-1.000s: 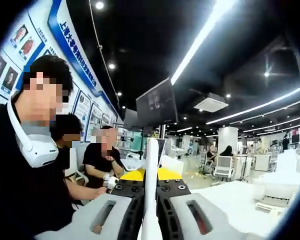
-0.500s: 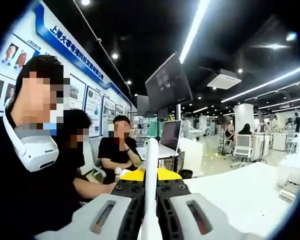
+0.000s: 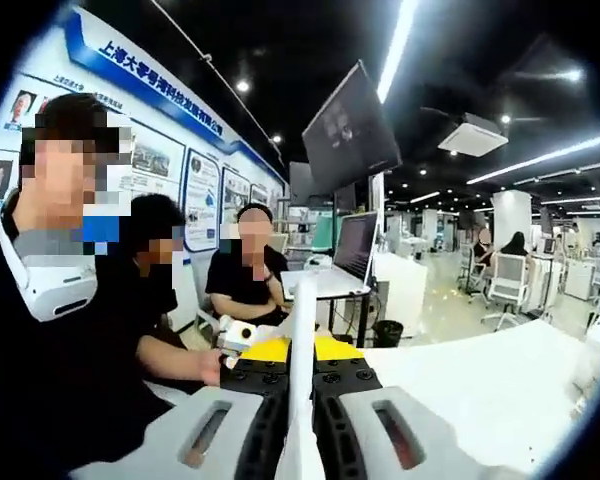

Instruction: Organize the stack of printing papers by aligning and flattening the scattered papers on the table

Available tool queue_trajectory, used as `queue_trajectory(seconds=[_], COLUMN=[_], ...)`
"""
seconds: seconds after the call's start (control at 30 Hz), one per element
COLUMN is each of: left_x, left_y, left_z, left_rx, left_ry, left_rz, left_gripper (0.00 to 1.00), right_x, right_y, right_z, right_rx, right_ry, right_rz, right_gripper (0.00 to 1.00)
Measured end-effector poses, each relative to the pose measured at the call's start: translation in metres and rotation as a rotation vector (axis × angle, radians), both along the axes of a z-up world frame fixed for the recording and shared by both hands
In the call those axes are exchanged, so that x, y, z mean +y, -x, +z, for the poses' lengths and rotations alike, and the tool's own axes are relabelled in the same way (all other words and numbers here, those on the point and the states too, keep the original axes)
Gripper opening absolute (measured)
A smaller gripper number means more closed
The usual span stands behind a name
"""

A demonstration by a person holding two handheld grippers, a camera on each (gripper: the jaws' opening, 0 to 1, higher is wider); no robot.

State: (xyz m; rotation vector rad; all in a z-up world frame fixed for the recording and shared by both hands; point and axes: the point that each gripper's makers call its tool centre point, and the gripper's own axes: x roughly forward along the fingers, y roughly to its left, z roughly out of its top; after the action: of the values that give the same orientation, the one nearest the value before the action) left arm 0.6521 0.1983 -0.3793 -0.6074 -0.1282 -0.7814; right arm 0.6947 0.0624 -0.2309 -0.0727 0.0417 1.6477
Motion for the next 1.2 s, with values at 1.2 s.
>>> queue_trajectory(seconds=[1.2], left_x=[0.0], left_y=[-0.001], left_z=[0.0], left_rx=[0.006], left_ry=[-0.001], left_rz=[-0.004], left_gripper=[0.06], right_x=[0.03], right_y=[-0.038], right_z=[-0.049], right_rx=[0.217], right_ry=[-0.061], right_rz=[-0.122], right_gripper=[0.0])
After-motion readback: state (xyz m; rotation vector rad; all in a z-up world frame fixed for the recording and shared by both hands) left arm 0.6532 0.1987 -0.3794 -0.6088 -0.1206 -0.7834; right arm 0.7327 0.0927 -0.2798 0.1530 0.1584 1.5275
